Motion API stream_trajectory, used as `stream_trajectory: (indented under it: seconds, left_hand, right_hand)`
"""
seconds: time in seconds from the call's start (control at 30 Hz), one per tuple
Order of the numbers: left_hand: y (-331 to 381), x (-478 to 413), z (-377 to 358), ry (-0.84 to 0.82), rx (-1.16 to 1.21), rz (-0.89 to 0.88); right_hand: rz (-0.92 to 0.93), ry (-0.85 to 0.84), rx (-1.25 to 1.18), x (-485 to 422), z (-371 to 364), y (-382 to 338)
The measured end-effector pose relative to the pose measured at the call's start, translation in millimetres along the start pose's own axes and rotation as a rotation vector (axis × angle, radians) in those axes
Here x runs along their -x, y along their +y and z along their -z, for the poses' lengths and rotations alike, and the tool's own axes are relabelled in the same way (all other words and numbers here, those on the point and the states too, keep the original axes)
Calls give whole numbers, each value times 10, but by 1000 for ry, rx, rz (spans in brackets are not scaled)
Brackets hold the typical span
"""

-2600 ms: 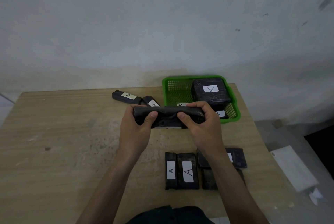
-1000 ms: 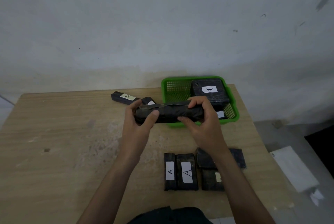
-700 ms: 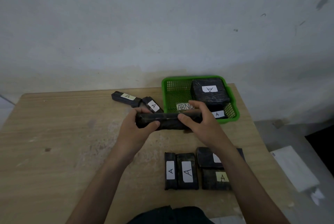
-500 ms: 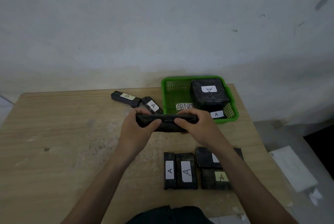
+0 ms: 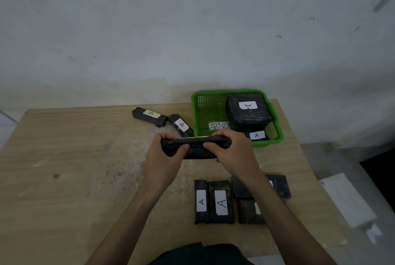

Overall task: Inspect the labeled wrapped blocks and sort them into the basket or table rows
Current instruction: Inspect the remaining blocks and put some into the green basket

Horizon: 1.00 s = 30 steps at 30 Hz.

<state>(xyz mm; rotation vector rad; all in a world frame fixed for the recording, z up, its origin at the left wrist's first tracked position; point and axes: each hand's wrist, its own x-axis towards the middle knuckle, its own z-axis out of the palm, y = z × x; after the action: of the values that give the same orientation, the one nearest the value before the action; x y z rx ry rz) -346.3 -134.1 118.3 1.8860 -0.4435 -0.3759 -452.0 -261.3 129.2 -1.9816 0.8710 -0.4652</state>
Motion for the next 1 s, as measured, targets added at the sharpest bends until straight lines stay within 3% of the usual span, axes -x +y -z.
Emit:
stream_trajectory:
  seconds: [0.1, 0.2, 0.27, 0.37, 0.6, 1.0]
  left_hand:
    - [-98, -62, -5, -107, -163, -71]
    - [-114, -50, 12, -147, -382, -388]
    - [-66, 2, 8, -230, -386, -553]
    - [18, 62, -20, -205, -396, -685]
    - [99, 38, 114, -272, -204, -649]
    - [260, 47, 233, -112, -114, -781]
  right_hand:
    - [28, 33, 38, 15, 20, -8]
    - [55, 96, 43, 46, 21, -58]
    - [99, 109, 52, 73, 22, -105]
    - [176, 70, 45, 118, 59, -213]
    - [395, -217, 4, 149, 323, -381]
    - [667, -89, 26, 129, 336, -506]
